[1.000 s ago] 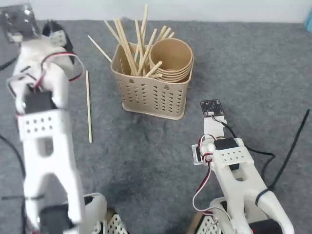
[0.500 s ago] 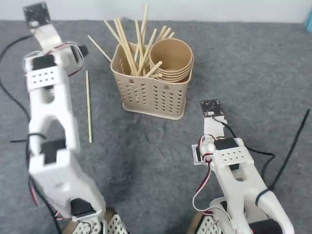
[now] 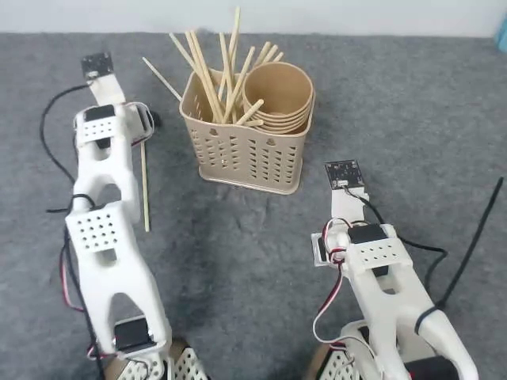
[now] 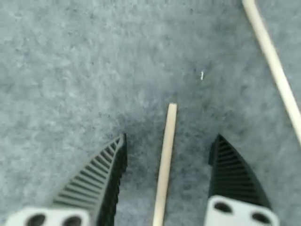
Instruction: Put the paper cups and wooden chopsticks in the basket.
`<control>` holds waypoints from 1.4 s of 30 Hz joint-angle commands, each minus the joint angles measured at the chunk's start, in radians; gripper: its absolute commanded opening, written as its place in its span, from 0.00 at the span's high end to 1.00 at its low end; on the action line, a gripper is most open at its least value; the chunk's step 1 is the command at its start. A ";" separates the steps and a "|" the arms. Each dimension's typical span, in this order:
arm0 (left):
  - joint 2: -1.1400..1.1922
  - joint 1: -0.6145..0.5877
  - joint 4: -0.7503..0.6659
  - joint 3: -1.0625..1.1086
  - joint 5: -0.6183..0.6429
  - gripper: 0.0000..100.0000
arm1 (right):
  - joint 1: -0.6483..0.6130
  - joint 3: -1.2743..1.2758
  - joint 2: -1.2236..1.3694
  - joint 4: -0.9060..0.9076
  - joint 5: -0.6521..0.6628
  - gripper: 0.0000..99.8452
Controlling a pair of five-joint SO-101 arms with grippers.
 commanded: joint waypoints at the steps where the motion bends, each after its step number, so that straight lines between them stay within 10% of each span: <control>1: 0.069 -0.002 0.081 -0.154 0.009 0.76 | 0.012 -0.003 -0.019 -0.016 0.011 0.93; 6: 0.161 0.015 0.130 -0.297 0.002 1.00 | 0.012 -0.003 -0.019 -0.016 0.011 0.93; 19: 0.158 0.025 0.786 -1.050 -0.035 0.99 | 0.012 -0.003 -0.019 -0.016 0.011 0.93; 42: -0.583 -0.006 0.781 -0.963 -0.037 0.99 | 0.012 -0.003 -0.019 -0.015 0.012 0.93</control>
